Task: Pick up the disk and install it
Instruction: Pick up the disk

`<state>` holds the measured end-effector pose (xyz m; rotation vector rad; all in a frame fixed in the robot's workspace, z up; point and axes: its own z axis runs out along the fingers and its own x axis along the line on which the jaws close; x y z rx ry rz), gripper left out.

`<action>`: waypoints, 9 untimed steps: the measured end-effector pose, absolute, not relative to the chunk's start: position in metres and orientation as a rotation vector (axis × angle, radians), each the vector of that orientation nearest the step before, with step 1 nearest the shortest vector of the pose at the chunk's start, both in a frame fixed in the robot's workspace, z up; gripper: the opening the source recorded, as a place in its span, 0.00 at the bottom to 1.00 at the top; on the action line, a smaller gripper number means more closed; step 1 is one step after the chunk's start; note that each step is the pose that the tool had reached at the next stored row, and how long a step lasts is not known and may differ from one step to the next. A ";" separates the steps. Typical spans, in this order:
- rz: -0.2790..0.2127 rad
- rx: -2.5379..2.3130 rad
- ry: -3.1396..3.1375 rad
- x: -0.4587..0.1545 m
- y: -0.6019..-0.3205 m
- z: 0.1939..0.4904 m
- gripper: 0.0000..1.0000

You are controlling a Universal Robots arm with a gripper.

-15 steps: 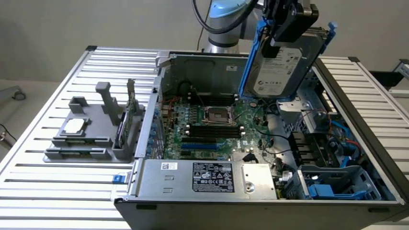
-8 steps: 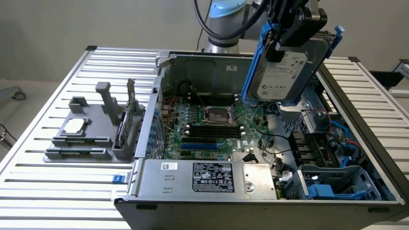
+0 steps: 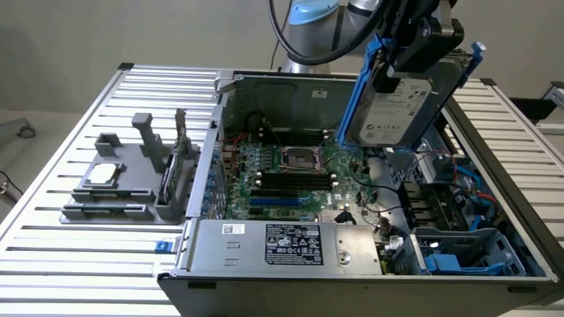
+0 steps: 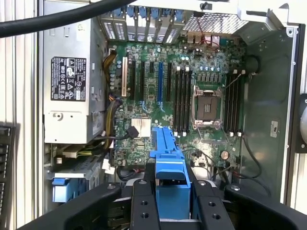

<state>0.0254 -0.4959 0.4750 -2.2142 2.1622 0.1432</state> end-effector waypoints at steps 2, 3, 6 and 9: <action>0.144 -2.213 2.163 0.026 -0.499 0.475 0.33; 0.144 -2.212 2.164 0.027 -0.501 0.475 0.33; 0.144 -2.210 2.165 0.028 -0.506 0.475 0.33; 0.145 -2.208 2.167 0.029 -0.512 0.475 0.33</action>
